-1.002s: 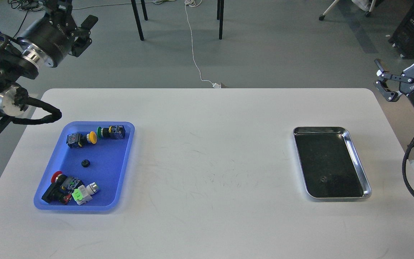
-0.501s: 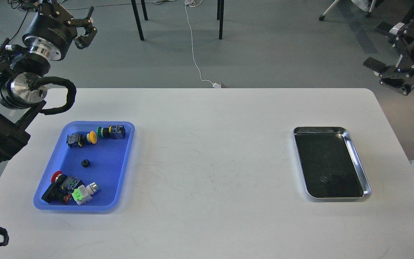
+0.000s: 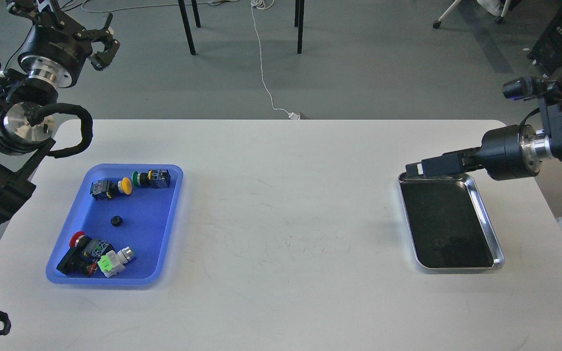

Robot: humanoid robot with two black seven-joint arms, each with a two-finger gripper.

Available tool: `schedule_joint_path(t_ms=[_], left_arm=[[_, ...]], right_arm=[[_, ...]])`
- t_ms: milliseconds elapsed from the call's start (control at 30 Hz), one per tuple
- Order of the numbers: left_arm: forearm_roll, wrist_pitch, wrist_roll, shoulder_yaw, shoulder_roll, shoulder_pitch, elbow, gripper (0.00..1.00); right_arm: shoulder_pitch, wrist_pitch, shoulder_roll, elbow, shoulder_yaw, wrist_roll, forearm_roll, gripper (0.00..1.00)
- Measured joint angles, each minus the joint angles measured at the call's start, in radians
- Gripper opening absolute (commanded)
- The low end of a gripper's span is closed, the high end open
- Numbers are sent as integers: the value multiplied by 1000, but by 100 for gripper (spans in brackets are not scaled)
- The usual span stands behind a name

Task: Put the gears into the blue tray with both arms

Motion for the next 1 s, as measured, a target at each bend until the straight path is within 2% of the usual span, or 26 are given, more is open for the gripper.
schedule_joint_path(t_ms=[100, 334, 534, 701, 801, 1002], left_arm=[[-1, 0, 0, 0, 13, 1, -1, 98], [1, -7, 1, 1, 21, 7, -3, 98], [2, -8, 1, 1, 21, 10, -4, 98], [2, -8, 1, 1, 20, 11, -4, 98], [2, -8, 1, 2, 21, 13, -4, 98], [2, -9, 2, 3, 27, 19, -4, 98]], right_arm=[[-8, 0, 48, -38, -60, 5, -127, 97], [-95, -66, 100, -126, -116, 7, -170, 92], [-147, -151, 115, -151, -125, 7, -170, 70], [-155, -157, 148, -169, -125, 6, -168, 63], [-158, -157, 165, -173, -124, 6, -167, 52], [-185, -157, 197, -205, -124, 6, -166, 48]])
